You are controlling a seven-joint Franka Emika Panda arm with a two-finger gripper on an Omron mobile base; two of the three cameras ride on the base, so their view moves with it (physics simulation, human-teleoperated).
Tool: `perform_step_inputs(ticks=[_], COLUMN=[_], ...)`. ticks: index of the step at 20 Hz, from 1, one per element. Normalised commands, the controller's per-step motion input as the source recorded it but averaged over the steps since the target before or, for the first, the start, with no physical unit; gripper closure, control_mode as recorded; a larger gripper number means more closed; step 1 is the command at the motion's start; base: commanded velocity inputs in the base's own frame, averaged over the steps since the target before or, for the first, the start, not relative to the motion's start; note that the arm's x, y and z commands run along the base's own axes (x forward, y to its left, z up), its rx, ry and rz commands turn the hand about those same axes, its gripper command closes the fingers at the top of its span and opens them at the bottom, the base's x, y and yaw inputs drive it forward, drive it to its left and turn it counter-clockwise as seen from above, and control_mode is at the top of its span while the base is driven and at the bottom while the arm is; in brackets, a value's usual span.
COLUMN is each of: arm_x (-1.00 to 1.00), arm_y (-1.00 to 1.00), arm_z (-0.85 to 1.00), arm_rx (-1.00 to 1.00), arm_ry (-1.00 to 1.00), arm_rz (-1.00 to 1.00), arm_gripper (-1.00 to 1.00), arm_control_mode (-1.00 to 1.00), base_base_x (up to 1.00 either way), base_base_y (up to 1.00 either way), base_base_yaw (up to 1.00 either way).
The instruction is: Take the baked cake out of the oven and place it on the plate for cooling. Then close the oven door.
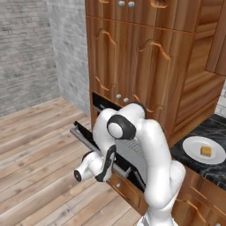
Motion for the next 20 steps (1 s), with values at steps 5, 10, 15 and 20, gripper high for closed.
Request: perform_step_inputs(ticks=[5, 10, 15, 20], arm_x=[0.63, 0.67, 0.68, 0.60], arm_y=[0.00, 0.00, -0.03, -0.21], arm_z=[0.27, 0.15, 0.01, 0.00], arm_rx=[-0.72, -0.70, -0.65, -0.56], arm_ry=[-0.51, -0.48, -0.43, -0.35], arm_rz=[-0.27, -0.28, -0.31, -0.31], arm_gripper=[-1.00, -1.00, -1.00, -1.00], arm_control_mode=[-1.00, -1.00, -1.00, -1.00], base_base_x=[0.00, 0.00, 0.00, 0.00], base_base_y=[0.00, 0.00, 0.00, 0.00], base_base_yaw=[0.00, 0.00, 0.00, 0.00])
